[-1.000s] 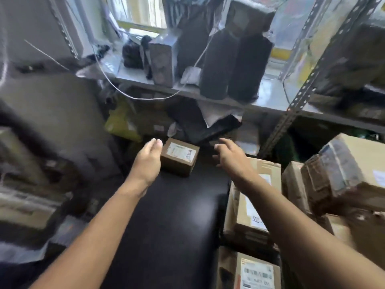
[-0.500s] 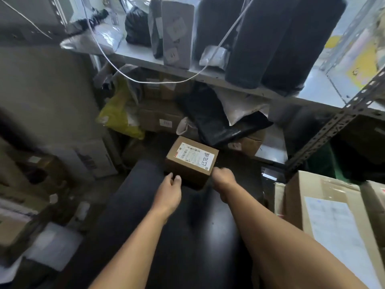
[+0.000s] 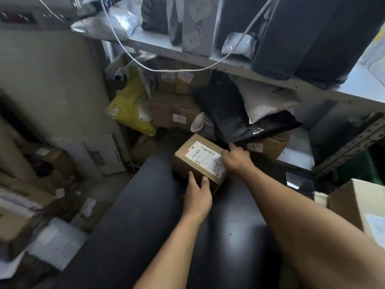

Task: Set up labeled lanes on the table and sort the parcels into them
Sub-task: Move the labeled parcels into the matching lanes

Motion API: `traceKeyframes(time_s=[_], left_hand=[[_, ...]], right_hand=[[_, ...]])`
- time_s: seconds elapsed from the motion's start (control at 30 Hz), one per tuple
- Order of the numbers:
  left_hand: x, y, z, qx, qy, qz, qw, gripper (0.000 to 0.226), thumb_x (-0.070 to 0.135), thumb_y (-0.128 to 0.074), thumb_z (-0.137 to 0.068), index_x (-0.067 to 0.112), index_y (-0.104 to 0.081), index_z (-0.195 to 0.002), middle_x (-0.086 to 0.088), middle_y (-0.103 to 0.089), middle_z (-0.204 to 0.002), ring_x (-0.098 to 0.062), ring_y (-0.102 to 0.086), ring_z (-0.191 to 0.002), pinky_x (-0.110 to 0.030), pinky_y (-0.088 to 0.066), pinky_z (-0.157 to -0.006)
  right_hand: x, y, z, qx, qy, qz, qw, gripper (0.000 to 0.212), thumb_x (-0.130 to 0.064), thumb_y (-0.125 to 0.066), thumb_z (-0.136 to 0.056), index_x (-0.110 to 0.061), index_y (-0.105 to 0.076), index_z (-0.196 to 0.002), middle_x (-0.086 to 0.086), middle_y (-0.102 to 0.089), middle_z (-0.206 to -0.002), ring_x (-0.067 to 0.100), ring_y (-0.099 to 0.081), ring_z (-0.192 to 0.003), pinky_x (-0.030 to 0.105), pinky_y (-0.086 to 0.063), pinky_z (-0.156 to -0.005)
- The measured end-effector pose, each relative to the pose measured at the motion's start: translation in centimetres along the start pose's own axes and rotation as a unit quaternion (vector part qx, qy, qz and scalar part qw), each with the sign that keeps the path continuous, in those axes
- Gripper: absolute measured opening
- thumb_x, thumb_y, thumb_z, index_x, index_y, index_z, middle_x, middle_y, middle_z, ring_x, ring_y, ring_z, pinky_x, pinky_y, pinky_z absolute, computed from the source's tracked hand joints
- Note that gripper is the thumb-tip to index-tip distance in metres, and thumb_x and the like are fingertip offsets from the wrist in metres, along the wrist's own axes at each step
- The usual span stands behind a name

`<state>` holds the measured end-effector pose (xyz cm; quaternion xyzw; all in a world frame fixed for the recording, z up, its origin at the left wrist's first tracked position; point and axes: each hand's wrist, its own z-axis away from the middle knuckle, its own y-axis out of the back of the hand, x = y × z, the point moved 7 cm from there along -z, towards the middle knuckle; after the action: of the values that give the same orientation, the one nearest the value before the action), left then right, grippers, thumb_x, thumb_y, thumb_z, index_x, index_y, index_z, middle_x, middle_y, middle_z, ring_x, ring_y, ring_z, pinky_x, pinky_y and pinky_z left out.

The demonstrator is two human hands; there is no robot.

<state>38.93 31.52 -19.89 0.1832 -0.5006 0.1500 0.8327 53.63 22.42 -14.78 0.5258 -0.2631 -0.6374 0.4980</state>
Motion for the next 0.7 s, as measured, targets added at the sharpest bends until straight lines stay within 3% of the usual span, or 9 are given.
traceKeyframes(time_s=[0.13, 0.23, 0.37, 0.5, 0.53, 0.6, 0.67, 0.7], left_hand=[[-0.7, 2.2, 0.5, 0.064, 0.005, 0.011, 0.998, 0.061, 0.039, -0.036, -0.101, 0.020, -0.014, -0.155, -0.004, -0.030, -0.158, -0.021, -0.029, -0.144, -0.038, -0.023, -0.119], [-1.6, 3.5, 1.0, 0.064, 0.016, 0.008, 0.998, 0.056, 0.039, -0.034, -0.103, 0.025, -0.018, -0.154, -0.001, -0.031, -0.157, -0.021, -0.029, -0.144, -0.036, -0.023, -0.118], [-2.1, 2.9, 2.1, 0.007, 0.021, 0.033, 0.999, 0.053, 0.041, -0.033, -0.103, 0.031, -0.019, -0.154, 0.005, -0.036, -0.154, -0.017, -0.033, -0.141, -0.029, -0.026, -0.110], [-2.2, 4.2, 3.5, 0.028, 0.011, 0.036, 0.999, 0.049, 0.043, -0.038, -0.102, 0.031, -0.031, -0.149, 0.006, -0.050, -0.141, -0.012, -0.048, -0.122, -0.026, -0.036, -0.097], [-2.0, 4.8, 4.1, 0.032, 0.013, 0.027, 0.999, 0.047, 0.044, -0.039, -0.101, 0.031, -0.034, -0.146, 0.005, -0.053, -0.137, -0.011, -0.050, -0.118, -0.026, -0.038, -0.094], [-1.8, 5.9, 5.5, 0.035, 0.014, 0.010, 0.999, 0.042, 0.046, -0.043, -0.099, 0.031, -0.042, -0.138, 0.006, -0.057, -0.129, -0.010, -0.054, -0.113, -0.026, -0.041, -0.090], [-1.3, 7.0, 7.1, 0.043, 0.004, 0.015, 0.999, 0.036, 0.046, -0.048, -0.096, 0.031, -0.048, -0.129, 0.007, -0.060, -0.123, -0.009, -0.056, -0.110, -0.027, -0.043, -0.089], [-0.9, 7.5, 8.1, 0.046, -0.004, 0.028, 0.999, 0.031, 0.046, -0.049, -0.096, 0.032, -0.050, -0.124, 0.006, -0.062, -0.121, -0.008, -0.058, -0.108, -0.028, -0.045, -0.090]], right_hand=[[1.6, -1.2, 1.5, -0.043, -0.039, -0.057, 0.997, 0.060, -0.048, -0.034, -0.101, -0.003, -0.058, -0.131, 0.021, -0.057, -0.135, 0.037, -0.051, -0.127, 0.037, -0.040, -0.102], [1.9, -3.1, 3.3, -0.101, -0.048, -0.140, 0.984, 0.059, -0.051, -0.037, -0.099, -0.013, -0.047, -0.143, 0.019, -0.046, -0.146, 0.036, -0.048, -0.130, 0.042, -0.040, -0.109], [2.4, -4.1, 5.8, -0.071, -0.058, -0.211, 0.973, 0.052, -0.037, -0.044, -0.099, -0.020, -0.038, -0.148, 0.016, -0.024, -0.149, 0.035, -0.044, -0.130, 0.034, -0.032, -0.111], [3.1, -5.5, 8.5, -0.085, -0.113, -0.284, 0.948, 0.068, -0.038, -0.049, -0.095, -0.015, -0.025, -0.154, 0.013, -0.047, -0.145, 0.034, -0.049, -0.130, 0.039, -0.037, -0.111], [3.4, -5.8, 9.1, -0.095, -0.124, -0.298, 0.942, 0.065, -0.038, -0.050, -0.094, -0.009, -0.034, -0.150, 0.010, -0.054, -0.138, 0.032, -0.053, -0.127, 0.039, -0.039, -0.110], [3.7, -6.1, 10.5, -0.111, -0.126, -0.321, 0.932, 0.048, -0.039, -0.051, -0.094, -0.005, -0.062, -0.126, 0.006, -0.069, -0.119, 0.025, -0.064, -0.107, 0.039, -0.050, -0.097], [3.2, -5.4, 12.8, -0.121, -0.121, -0.366, 0.915, 0.034, -0.040, -0.050, -0.096, -0.015, -0.069, -0.107, -0.002, -0.071, -0.099, 0.015, -0.064, -0.085, 0.033, -0.051, -0.072], [2.9, -4.9, 14.0, -0.128, -0.117, -0.394, 0.902, 0.028, -0.042, -0.050, -0.097, -0.020, -0.067, -0.102, -0.004, -0.069, -0.096, 0.013, -0.061, -0.079, 0.031, -0.049, -0.068]])
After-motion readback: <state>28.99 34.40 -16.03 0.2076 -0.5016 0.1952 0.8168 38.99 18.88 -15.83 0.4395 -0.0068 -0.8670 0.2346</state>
